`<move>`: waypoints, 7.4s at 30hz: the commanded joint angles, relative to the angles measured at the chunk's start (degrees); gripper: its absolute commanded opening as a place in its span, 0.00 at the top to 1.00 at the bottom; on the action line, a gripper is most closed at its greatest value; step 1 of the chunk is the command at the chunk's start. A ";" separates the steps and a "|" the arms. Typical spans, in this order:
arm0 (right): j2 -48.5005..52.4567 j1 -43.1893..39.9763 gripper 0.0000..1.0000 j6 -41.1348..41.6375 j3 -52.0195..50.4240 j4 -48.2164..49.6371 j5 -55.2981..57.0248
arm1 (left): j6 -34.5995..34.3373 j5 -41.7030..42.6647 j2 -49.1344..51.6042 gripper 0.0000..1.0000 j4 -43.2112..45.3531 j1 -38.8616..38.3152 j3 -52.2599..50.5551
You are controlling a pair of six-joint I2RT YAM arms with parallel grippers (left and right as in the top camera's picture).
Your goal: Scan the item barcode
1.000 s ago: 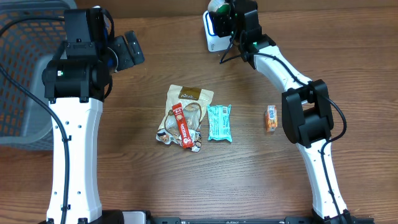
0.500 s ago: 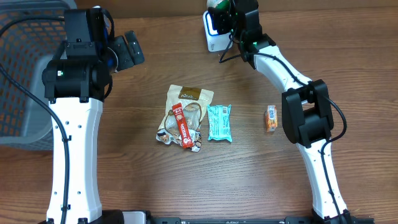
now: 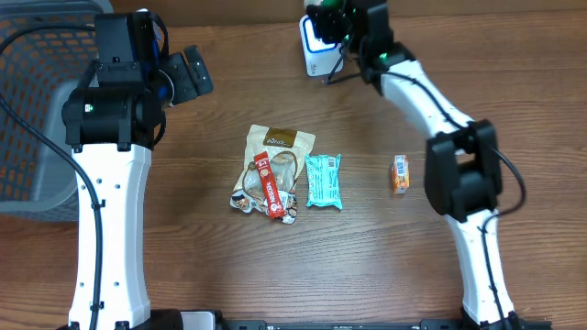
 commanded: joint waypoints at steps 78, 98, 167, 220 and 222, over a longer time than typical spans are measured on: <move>-44.39 -10.78 0.00 -8.44 -20.57 -89.88 0.57 | 1.09 -0.09 -0.85 0.00 0.20 0.00 0.90; -49.62 -10.47 0.00 -6.71 -25.83 -89.88 0.68 | 1.09 -0.09 -0.85 0.00 0.20 0.00 0.90; -49.77 -2.40 0.43 0.15 -68.48 -32.20 6.56 | 1.09 -0.09 -0.85 0.00 0.22 0.00 0.90; -49.72 -1.88 0.88 0.17 -73.00 -21.44 -0.94 | 1.09 -0.09 -0.85 0.00 0.20 0.00 0.90; -49.75 -1.88 0.77 0.22 -73.00 -20.76 -0.94 | 1.09 -0.09 -0.85 0.01 0.20 0.00 0.90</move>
